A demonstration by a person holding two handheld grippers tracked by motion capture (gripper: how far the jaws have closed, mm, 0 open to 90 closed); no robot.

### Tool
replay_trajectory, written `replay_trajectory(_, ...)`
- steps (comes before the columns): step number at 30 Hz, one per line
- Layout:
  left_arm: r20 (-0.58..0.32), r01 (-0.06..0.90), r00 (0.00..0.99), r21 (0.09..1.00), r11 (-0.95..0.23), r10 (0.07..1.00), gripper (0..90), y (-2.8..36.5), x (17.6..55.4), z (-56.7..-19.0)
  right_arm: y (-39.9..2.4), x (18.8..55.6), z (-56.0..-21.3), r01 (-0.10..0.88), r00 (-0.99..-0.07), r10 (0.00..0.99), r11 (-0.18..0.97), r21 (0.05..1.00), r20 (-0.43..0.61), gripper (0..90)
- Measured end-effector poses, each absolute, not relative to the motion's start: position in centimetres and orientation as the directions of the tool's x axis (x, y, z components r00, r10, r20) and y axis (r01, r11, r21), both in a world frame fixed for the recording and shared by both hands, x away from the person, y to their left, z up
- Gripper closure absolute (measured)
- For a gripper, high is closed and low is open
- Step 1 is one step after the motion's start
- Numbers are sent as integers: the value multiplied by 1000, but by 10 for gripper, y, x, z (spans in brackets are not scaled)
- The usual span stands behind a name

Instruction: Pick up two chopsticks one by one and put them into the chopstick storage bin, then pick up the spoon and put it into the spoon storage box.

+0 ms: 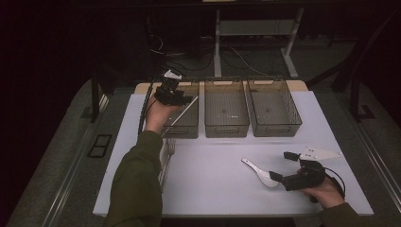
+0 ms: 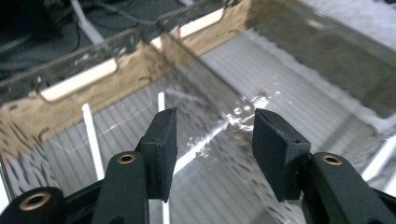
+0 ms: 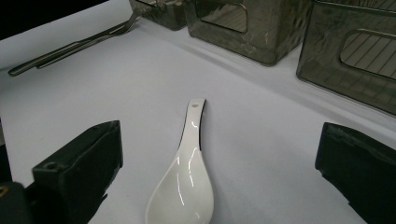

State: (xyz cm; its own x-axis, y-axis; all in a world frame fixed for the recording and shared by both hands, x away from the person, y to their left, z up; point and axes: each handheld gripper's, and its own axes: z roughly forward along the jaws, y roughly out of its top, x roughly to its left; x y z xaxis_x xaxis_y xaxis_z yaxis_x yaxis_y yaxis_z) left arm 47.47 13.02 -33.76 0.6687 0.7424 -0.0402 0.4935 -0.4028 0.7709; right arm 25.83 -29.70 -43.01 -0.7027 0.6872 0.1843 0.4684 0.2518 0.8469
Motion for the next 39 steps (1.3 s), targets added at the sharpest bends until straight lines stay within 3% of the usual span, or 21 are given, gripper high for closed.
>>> replay_trajectory(17,-64,399,760,832,-385,647,272,134,408,-344,-296,259,-431,468,-704,687,262,844,177,9)
replay_trajectory(39,-44,357,792,842,-404,609,130,129,330,-378,-297,260,-431,477,-695,695,252,842,186,8)
